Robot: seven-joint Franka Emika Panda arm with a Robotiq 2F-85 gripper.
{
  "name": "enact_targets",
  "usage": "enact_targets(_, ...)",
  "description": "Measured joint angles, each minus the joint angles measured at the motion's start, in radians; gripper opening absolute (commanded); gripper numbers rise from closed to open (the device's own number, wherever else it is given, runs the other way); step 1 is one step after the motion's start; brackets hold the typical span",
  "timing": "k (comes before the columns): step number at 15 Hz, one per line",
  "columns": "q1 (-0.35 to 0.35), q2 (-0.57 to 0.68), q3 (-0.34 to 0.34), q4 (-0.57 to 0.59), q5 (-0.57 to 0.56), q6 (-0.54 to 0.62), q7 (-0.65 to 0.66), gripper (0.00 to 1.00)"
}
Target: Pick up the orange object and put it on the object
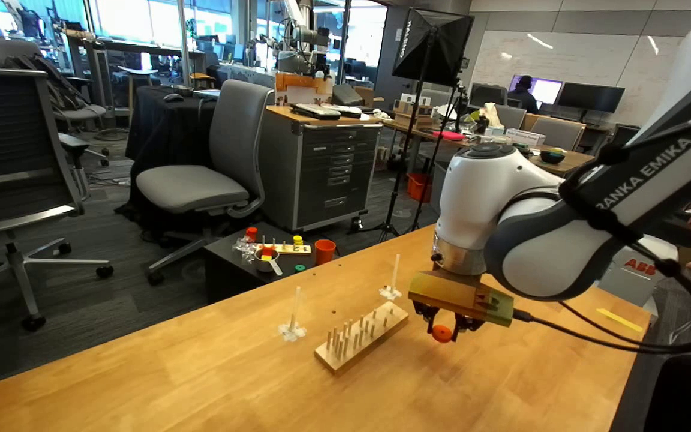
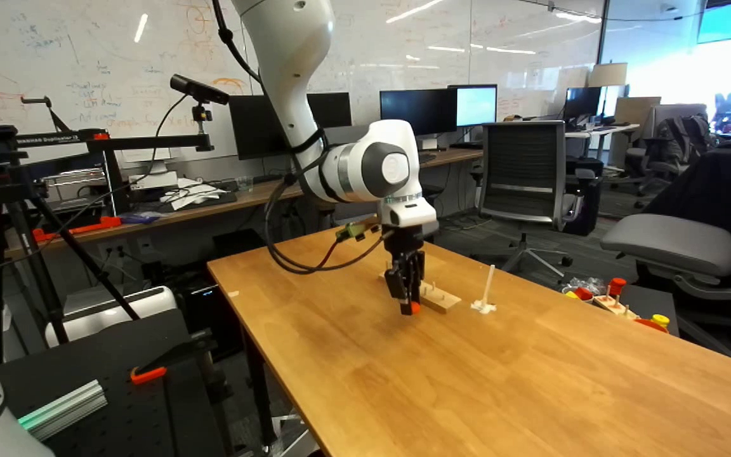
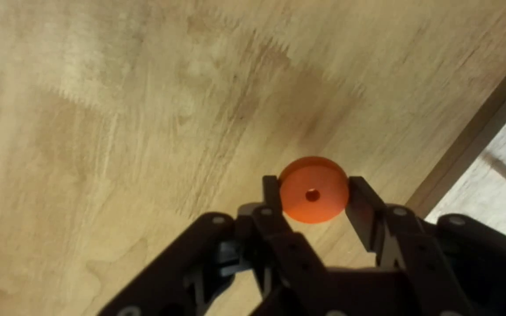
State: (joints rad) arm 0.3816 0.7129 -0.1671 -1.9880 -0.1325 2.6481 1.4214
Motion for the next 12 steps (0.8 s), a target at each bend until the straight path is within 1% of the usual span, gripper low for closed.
enact_targets(2, -0.007, -0.041, 0.028, 0.005, -0.002, -0.098, -0.086, 0.17)
enact_targets(6, -0.044, -0.102, 0.097, 0.028, -0.002, -0.279, -0.270, 0.17)
enact_targets(9, -0.070, -0.117, 0.134, 0.058, -0.002, -0.392, -0.415, 0.17)
enact_targets(12, -0.083, -0.117, 0.150, 0.093, -0.002, -0.511, -0.555, 0.17)
